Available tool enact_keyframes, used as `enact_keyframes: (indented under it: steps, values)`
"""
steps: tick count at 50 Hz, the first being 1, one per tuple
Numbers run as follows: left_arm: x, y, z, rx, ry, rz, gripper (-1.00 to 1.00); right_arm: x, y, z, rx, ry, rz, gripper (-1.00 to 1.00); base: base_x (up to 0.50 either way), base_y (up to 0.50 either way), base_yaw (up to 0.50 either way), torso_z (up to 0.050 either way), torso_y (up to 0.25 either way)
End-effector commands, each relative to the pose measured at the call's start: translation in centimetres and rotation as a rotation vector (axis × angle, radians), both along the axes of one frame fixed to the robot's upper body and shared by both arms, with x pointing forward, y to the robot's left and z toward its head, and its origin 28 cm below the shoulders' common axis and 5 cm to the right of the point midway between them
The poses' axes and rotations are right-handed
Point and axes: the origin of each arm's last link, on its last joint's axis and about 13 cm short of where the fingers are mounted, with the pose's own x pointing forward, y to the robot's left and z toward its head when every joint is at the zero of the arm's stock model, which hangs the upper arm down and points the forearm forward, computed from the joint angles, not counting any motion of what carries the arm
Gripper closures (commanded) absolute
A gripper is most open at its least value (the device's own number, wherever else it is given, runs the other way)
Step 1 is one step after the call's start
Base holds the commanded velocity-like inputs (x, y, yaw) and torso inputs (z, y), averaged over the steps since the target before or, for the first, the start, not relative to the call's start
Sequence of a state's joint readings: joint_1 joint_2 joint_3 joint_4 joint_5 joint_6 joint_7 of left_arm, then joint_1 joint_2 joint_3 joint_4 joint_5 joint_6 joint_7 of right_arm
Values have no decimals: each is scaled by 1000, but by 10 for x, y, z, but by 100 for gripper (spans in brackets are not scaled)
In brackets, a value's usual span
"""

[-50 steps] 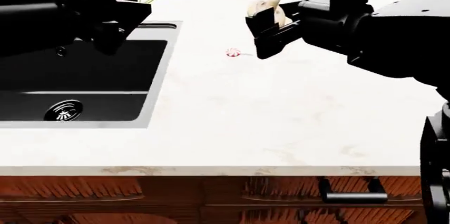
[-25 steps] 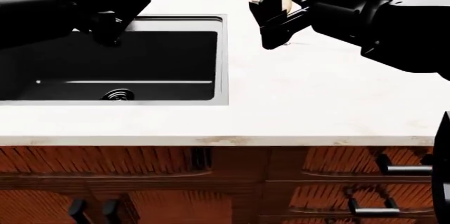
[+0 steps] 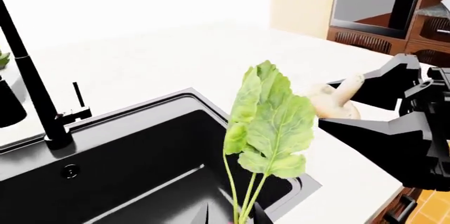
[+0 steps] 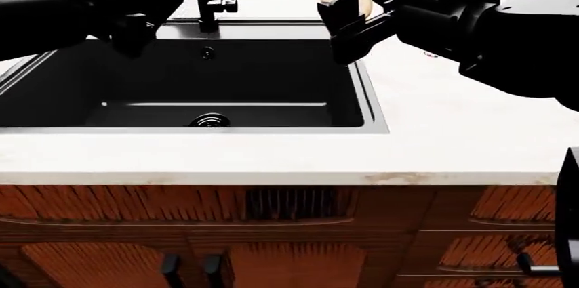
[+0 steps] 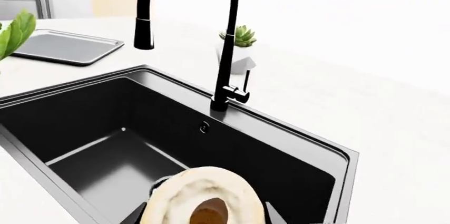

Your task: Pick up the fruits and vegetables and place them in the sink. Turn on the sink faucet to wash them. Then turn the sink off and put them in the tray.

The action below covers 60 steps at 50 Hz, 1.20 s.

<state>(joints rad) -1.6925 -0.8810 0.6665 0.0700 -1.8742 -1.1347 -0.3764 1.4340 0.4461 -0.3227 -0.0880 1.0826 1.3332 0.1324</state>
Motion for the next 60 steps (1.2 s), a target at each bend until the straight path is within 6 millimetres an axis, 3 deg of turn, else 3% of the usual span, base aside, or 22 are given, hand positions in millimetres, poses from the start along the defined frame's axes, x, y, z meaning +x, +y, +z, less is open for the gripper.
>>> enact_keyframes:
  steps: [1,17,31,38,60]
  values:
    - [0,2,0,7,0,25,100,0,2,-1,-7,-3,3,100,0,500,0,0,0]
    - [1,1,2,12,-1,24,100,-2,-4,3,4,-1,-8,100,1,500,0,0,0]
    - [2,1,0,15,5,26,100,1,-2,-2,3,2,-24,100,384,437,0,0,0]
    - [4,1,-1,14,7,28,100,3,-3,-1,22,-1,-40,100,35,0,0,0,0]
    - [1,2,3,11,2,29,100,-2,-5,6,7,-11,-34,100,471,91,0,0,0]
